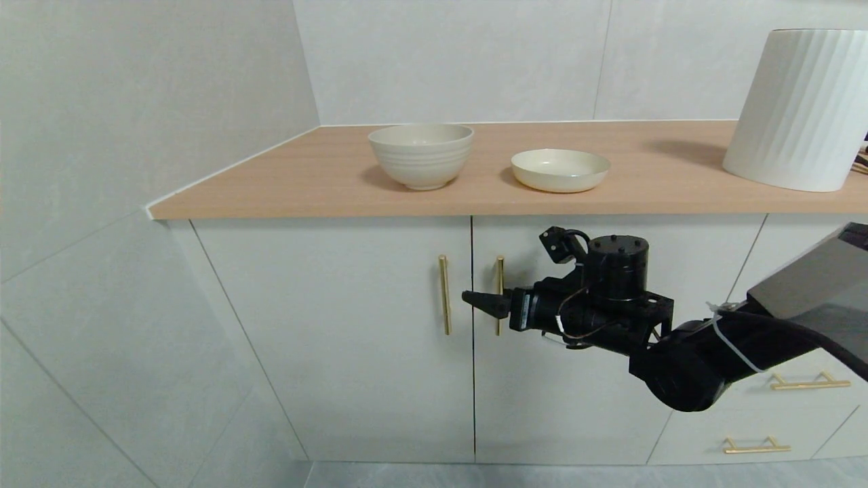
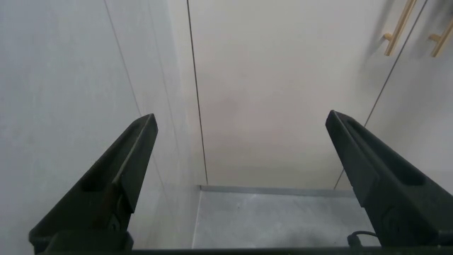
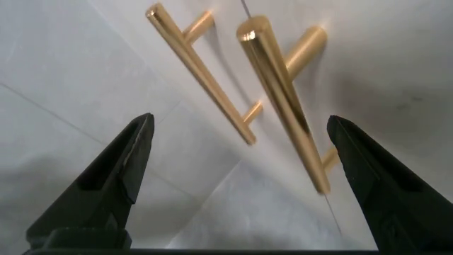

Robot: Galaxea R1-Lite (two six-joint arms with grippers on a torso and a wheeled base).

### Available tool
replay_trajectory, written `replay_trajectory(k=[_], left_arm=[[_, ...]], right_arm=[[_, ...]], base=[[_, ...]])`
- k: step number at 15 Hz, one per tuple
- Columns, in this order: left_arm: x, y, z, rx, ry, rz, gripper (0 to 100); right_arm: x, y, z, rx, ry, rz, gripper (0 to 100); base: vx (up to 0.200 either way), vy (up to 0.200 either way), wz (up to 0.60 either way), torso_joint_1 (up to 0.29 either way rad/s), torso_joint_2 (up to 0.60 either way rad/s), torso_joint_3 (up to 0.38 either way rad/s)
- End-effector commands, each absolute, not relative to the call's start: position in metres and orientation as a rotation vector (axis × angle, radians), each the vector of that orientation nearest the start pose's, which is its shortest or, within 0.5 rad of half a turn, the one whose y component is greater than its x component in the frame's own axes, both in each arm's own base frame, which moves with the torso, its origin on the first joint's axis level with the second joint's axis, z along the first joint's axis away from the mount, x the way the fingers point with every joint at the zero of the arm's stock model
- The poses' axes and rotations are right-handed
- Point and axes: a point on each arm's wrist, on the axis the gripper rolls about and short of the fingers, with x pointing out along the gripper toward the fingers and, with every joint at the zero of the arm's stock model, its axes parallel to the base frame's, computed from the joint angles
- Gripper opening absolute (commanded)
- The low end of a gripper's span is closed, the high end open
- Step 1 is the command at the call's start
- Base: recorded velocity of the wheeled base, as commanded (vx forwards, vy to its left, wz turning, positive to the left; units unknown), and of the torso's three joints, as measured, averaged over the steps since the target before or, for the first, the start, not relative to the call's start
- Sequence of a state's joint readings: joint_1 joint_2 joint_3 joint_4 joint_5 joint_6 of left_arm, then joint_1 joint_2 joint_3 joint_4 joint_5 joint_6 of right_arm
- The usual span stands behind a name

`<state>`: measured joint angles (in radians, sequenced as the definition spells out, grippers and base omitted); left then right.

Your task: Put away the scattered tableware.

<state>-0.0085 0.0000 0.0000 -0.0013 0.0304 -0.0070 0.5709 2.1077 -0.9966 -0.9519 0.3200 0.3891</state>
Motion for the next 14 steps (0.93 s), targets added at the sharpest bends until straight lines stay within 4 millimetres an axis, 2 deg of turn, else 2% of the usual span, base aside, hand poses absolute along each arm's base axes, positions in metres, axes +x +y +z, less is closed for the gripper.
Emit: replay_trajectory(k=[1, 7, 14], left_arm=[[-0.023, 0.001, 0.076, -0.008, -0.002, 0.021, 100], [-0.023, 0.001, 0.076, -0.006, -0.002, 0.021, 100], [-0.023, 0.001, 0.076, -0.008, -0.002, 0.021, 100]], right_arm=[[0.332, 0.227, 0.109, 0.345, 0.359, 0.852, 100], [0.329, 0.233, 0.107, 0.387, 0.35, 0.874, 100], [0.304, 0.223, 0.116, 0.384, 0.402, 1.0, 100]], base=[[0.0, 0.0, 0.0, 0.0, 0.0, 0.0], [0.0, 0.0, 0.0, 0.0, 0.0, 0.0], [0.0, 0.0, 0.0, 0.0, 0.0, 0.0]])
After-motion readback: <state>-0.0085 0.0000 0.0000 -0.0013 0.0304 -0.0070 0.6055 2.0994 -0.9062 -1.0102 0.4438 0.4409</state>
